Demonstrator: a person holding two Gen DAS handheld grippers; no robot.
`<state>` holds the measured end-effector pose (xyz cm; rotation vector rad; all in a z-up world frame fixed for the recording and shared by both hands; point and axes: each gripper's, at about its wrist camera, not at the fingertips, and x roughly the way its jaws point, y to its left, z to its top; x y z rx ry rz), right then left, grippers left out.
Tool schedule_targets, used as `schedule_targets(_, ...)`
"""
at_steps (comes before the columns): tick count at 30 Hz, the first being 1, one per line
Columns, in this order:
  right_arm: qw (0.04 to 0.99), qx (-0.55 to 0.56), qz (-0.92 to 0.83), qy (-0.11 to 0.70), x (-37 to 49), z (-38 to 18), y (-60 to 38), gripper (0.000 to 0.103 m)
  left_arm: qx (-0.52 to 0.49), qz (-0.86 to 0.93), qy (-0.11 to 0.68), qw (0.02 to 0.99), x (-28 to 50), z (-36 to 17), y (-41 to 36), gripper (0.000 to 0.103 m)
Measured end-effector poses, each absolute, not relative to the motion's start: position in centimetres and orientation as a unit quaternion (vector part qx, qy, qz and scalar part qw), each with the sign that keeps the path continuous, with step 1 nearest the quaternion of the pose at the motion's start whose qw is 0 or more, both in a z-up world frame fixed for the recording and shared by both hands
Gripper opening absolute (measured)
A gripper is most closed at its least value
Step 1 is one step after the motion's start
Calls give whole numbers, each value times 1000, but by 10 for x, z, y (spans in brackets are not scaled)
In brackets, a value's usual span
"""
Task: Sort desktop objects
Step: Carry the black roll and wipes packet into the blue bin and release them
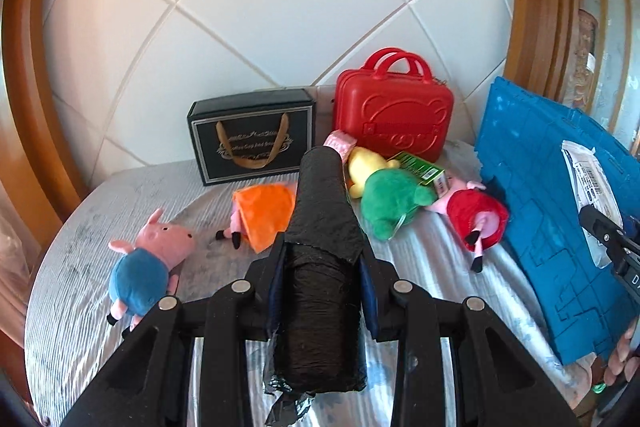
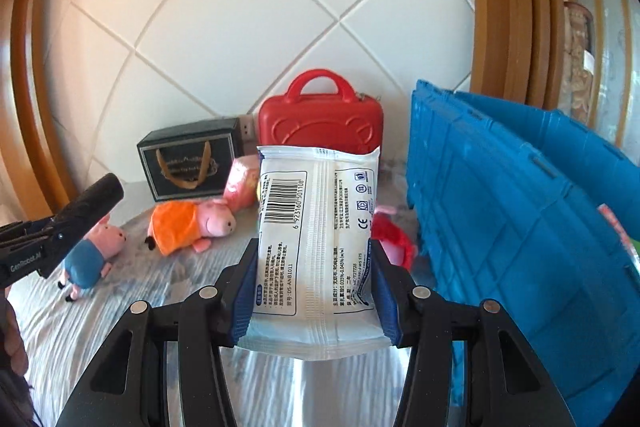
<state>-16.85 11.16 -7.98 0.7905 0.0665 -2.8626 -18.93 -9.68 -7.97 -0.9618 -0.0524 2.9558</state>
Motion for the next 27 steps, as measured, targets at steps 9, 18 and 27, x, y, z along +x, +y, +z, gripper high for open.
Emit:
schedule_targets(9,30,208,-977,25,-127,-25,160,50,-254,962,2,97,-170,-30,-2,31)
schedule_targets(18,-33,186,-982,14,-95,9,244,50,-212,960,18,184,-158,12,118,31)
schedule_targets(27,-112,185,-976,0,-88,14,358,50,-194,944,63,259,-140,28,253,31)
